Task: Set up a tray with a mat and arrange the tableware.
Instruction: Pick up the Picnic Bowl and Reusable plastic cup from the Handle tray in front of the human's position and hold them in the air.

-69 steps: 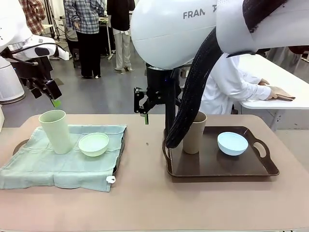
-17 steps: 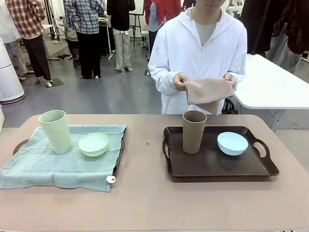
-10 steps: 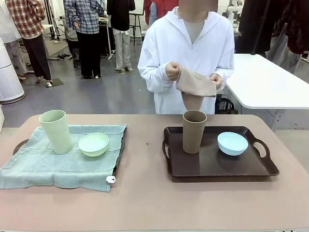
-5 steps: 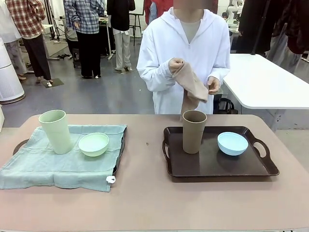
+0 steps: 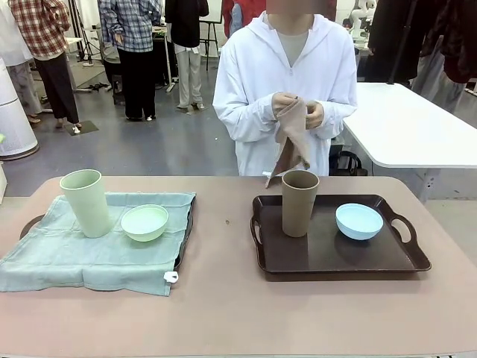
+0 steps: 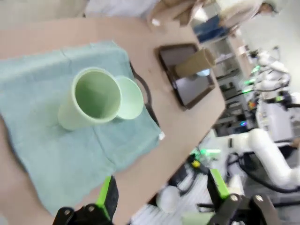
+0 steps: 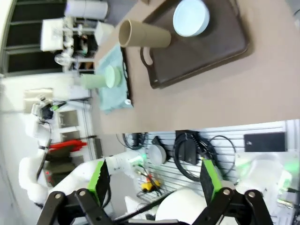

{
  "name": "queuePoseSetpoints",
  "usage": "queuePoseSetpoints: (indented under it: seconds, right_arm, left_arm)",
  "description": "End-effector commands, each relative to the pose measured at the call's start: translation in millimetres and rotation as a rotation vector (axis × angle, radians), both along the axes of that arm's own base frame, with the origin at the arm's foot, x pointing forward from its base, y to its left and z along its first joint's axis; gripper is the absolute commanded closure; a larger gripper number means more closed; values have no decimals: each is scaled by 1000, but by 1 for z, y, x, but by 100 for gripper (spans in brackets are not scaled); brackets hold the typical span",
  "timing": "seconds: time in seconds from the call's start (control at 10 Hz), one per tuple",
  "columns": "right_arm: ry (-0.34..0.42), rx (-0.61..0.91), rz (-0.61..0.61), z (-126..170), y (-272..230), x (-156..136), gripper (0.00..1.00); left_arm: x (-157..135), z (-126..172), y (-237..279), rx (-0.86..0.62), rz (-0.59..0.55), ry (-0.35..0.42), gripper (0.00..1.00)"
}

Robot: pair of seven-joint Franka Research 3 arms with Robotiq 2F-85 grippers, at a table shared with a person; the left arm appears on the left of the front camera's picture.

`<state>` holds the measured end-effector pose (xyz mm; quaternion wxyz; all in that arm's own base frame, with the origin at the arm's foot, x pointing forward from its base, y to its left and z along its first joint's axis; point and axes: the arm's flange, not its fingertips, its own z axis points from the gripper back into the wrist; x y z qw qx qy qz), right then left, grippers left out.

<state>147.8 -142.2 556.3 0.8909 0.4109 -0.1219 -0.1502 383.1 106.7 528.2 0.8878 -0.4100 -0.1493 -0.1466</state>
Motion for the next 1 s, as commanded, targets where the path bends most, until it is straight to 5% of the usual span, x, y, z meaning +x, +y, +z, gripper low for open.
queuePoseSetpoints:
  seconds: [0.0, 0.4, 0.6, 0.9]
  right_arm:
    - [62, -130, 42, 16, 16, 18, 0]
    - [146, -373, 81, 29, 75, 56, 0]
    - [186, -493, 90, 24, 110, 73, 0]
    - [216, -624, 76, -1, 147, 97, 0]
  left_arm:
    - [27, 23, -26, 141, -16, -80, 0]
    - [46, 56, -135, 381, -268, -299, 0]
    - [42, 38, -208, 514, -465, -370, 0]
    - [53, 3, -281, 644, -607, -413, 0]
